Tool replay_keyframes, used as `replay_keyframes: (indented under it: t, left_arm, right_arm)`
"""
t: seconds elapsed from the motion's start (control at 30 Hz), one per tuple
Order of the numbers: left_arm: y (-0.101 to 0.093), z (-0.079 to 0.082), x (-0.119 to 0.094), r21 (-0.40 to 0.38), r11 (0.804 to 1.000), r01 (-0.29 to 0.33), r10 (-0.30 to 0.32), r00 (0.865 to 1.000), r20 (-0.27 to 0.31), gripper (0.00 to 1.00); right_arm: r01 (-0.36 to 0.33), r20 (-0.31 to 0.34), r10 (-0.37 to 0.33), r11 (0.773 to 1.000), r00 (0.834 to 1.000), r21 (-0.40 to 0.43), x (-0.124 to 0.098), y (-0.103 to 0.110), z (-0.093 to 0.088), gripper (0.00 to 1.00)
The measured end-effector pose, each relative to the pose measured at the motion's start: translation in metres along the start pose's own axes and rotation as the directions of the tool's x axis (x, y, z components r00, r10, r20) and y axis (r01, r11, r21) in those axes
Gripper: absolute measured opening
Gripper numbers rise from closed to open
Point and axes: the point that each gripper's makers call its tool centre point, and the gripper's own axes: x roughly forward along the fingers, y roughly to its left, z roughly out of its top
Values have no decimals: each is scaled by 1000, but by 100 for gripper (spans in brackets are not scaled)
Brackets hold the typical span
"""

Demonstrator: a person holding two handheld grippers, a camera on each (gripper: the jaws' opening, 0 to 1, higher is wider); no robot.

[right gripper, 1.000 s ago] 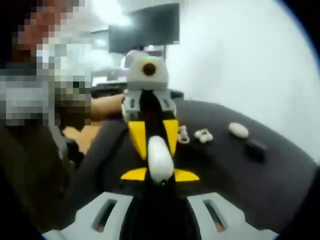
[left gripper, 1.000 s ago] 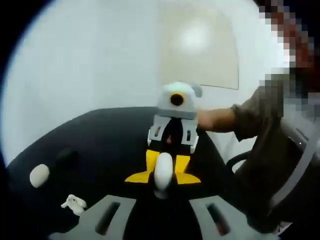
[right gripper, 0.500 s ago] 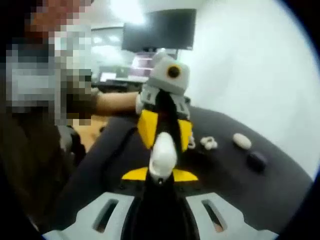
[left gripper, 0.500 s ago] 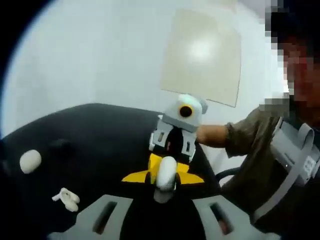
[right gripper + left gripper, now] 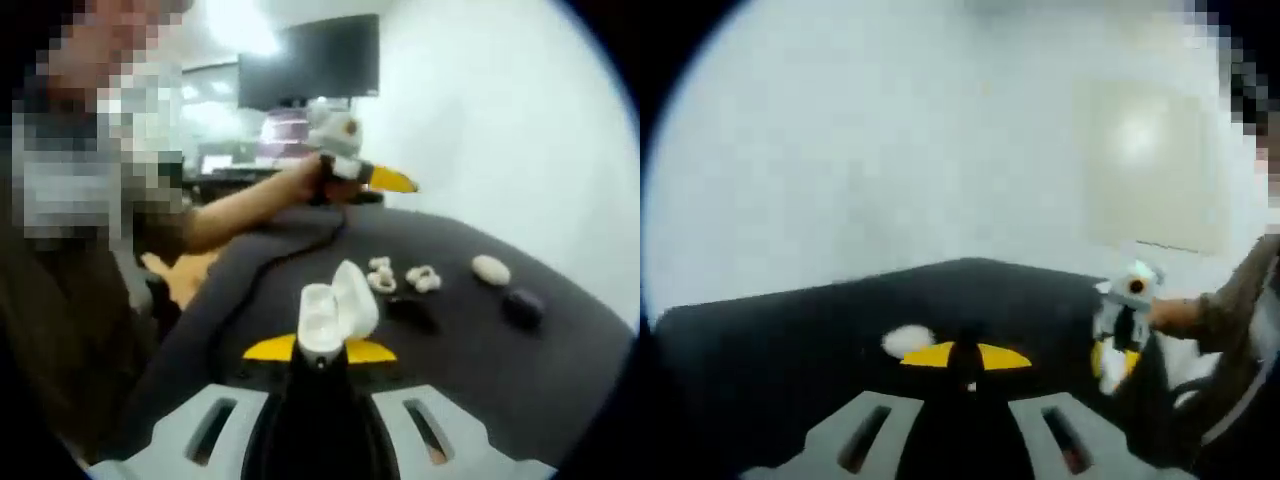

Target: Pick up three earphones and place each one into its charging case using tactile feedback, ensure that each earphone is properly inserted and securely positioned inside the case.

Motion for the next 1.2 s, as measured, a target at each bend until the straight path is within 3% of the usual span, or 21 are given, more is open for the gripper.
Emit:
replay_keyframes:
  t: [0.07,0.1,0.2,0.27,0.37,0.47,0.6,0.7,0.87,1.07,1.1,1.2]
  left_arm:
    - [-18,-11,4,11,994,106,-105,993,-53,8]
    - [-23,-17,6,39,992,123,-119,989,-87,9]
    - [-30,-35,11,112,983,147,-126,976,-177,12]
    - [-32,-44,14,103,981,166,-141,967,-214,12]
    - [-18,-52,16,133,984,117,-82,966,-244,14]
    - [-7,-61,18,156,980,127,-78,954,-288,12]
    - [-13,-59,21,145,974,172,-127,953,-276,10]
    - [-15,-61,25,163,972,170,-119,951,-284,9]
    - [-12,-79,28,175,970,172,-99,927,-363,8]
    - [-17,-79,29,160,970,181,-109,919,-379,3]
    - [-17,-77,27,157,971,182,-111,919,-379,3]
    - [-21,-62,26,128,976,175,-127,940,-316,2]
  right_arm:
    - [0,1,0,1000,1000,-2,0,0,0,17]
    - [0,1,0,1000,1000,-1,0,0,0,17]
    - [0,3,0,1000,1000,-1,1,0,0,17]
    - [0,4,0,1000,1000,-2,1,0,0,17]
    - [0,5,0,1000,1000,-5,1,0,0,17]
    - [1,7,-1,1000,1000,-8,1,0,0,17]
    - [2,9,-1,1000,1000,-13,1,0,0,17]
    - [4,10,-3,1000,1000,-18,1,0,0,17]
    - [5,10,-4,1000,1000,-21,2,0,0,17]
    - [5,10,-4,1000,1000,-20,2,0,0,17]
    - [4,11,-4,1000,1000,-20,2,0,0,17]
    - [4,11,-4,1000,1000,-19,2,0,0,17]
